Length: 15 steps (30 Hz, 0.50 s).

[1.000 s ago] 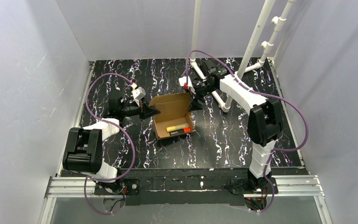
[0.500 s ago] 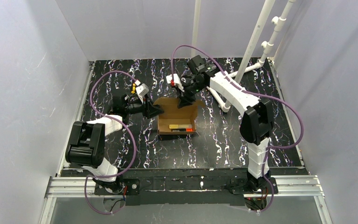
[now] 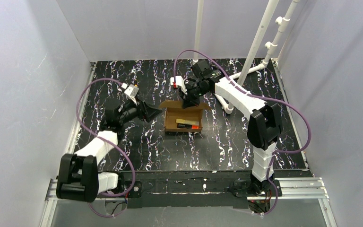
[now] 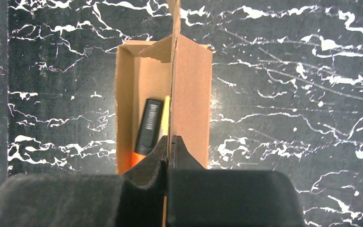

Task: Fold the paper box

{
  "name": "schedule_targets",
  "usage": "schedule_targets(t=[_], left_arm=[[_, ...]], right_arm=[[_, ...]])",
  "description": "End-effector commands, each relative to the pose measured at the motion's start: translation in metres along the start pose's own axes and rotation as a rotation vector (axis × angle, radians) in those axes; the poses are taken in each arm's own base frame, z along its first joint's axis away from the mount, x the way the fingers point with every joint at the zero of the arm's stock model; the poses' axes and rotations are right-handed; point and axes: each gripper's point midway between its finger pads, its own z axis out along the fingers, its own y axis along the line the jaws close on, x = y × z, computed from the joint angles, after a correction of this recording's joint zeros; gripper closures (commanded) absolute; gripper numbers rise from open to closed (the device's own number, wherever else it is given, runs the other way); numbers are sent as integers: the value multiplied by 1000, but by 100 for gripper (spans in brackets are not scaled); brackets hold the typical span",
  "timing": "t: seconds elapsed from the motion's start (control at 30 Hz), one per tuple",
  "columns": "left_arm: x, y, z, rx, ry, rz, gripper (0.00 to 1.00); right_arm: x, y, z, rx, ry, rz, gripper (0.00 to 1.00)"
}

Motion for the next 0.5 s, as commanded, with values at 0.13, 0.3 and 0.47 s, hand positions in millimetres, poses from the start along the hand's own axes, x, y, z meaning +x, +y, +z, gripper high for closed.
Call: schedule_targets(t=[0.13,0.3,0.47], left_arm=[[44,14,-40,-276,-127,-421,30],[60,19,-47,-333,-144,-573,30],[76,20,-42,-340,-86,-707,30]], right_arm=[[-10,-7,-12,203,23,-19,99],[-7,-4,-8,278,54,-32,88],[2,16,4,239,74,-30,71]])
